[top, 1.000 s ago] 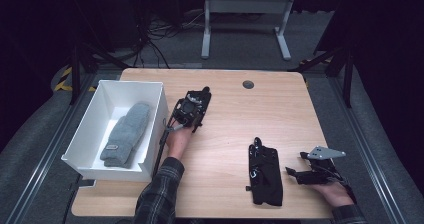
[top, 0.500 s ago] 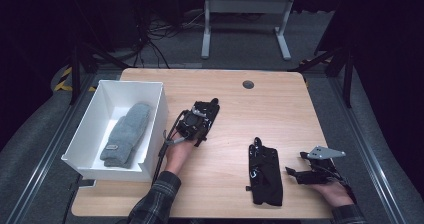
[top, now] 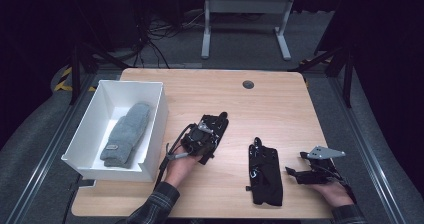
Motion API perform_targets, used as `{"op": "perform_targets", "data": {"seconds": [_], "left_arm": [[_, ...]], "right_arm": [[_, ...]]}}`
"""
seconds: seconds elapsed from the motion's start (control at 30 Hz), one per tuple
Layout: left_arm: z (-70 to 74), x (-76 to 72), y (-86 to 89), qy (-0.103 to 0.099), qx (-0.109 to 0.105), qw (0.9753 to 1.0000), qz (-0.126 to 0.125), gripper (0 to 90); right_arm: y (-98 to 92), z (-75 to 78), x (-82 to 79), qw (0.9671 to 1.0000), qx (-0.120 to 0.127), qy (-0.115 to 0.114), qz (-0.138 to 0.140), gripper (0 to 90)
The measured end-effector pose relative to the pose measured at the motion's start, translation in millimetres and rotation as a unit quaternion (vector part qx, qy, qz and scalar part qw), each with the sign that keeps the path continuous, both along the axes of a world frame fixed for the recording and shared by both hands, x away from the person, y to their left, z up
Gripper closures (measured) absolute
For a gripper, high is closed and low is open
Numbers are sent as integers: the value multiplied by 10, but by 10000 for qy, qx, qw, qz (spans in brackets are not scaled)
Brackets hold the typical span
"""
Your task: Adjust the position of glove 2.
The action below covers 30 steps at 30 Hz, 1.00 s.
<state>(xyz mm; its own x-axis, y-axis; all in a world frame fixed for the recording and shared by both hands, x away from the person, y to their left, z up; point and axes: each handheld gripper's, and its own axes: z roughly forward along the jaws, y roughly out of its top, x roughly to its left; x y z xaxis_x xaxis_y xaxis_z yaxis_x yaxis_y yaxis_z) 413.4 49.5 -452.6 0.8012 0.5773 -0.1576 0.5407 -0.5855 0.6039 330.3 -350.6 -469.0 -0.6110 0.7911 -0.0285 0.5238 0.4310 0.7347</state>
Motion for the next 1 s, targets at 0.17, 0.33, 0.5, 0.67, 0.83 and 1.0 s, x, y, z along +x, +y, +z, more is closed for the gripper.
{"op": "perform_targets", "data": {"seconds": [0.17,0.33,0.5,0.67,0.83,1.0], "left_arm": [[-11,-156,-65,65,-83,9997,-226,900],[-22,-292,-97,168,-177,9989,-396,900],[-19,-383,-107,153,-201,9984,-499,900],[104,-346,-7,-81,-236,9992,-298,892],[186,-184,89,-361,-224,9991,91,895],[109,-28,119,-312,53,9991,267,896]], "right_arm": [[0,0,0,10000,-1,0,1,153],[1,0,0,10000,0,0,2,153],[1,-1,1,10000,7,1,6,153],[1,-1,1,10000,4,0,2,153],[3,-1,3,10000,7,-1,8,152],[4,-1,3,10000,10,-1,7,152]]}}
